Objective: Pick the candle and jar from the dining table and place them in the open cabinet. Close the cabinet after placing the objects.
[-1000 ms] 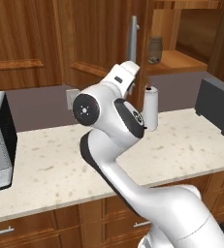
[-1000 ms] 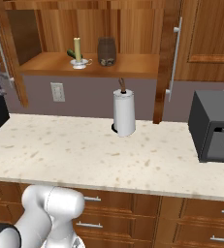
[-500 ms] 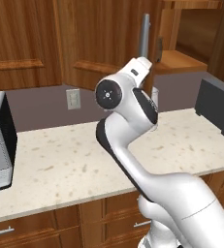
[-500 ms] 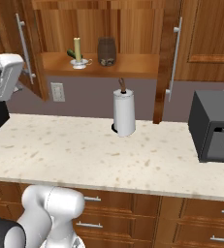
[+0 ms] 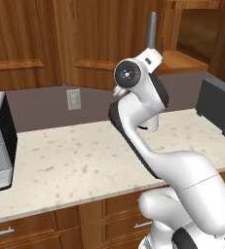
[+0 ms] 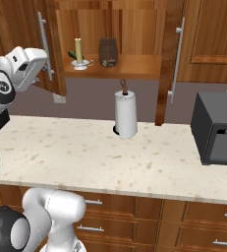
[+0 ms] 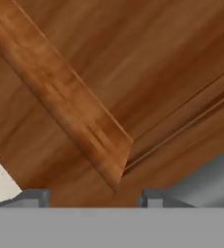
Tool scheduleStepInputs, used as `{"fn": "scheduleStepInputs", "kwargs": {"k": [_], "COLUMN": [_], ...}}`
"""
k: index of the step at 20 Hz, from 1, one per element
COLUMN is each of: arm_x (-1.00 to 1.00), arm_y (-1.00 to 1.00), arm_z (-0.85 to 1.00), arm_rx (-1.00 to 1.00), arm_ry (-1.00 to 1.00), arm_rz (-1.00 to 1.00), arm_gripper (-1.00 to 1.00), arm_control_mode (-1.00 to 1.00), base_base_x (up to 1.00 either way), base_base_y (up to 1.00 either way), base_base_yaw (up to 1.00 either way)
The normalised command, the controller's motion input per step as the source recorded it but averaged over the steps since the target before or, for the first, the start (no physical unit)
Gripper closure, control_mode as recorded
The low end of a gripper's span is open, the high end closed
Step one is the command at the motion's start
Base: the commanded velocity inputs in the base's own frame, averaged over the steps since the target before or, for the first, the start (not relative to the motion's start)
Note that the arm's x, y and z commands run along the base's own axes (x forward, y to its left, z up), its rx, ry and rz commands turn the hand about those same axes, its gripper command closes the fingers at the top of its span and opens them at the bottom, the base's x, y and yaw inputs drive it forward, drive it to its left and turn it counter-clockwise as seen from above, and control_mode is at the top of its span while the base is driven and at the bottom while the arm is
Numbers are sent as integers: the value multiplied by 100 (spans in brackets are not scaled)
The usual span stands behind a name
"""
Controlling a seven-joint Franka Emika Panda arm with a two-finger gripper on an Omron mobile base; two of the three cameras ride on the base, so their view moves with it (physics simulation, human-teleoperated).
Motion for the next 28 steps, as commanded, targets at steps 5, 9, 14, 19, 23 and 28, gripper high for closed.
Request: {"fn": "scheduleStepInputs", "kwargs": {"k": [5,9,14,19,23,28], "arm_x": [58,68,63,60,58,40], "arm_y": [-56,-55,-47,-38,-35,-30], "arm_z": [2,1,6,5,7,9], "arm_rx": [11,8,7,5,4,3], "arm_ry": [0,0,0,0,0,0], "arm_rz": [0,0,0,0,0,0], "arm_gripper": [-100,-100,-100,-100,-100,-100], "arm_control_mode": [-100,-100,-100,-100,-100,-100], "base_base_x": [0,0,0,0,0,0], "base_base_y": [0,0,0,0,0,0], "base_base_yaw": [0,0,0,0,0,0]}}
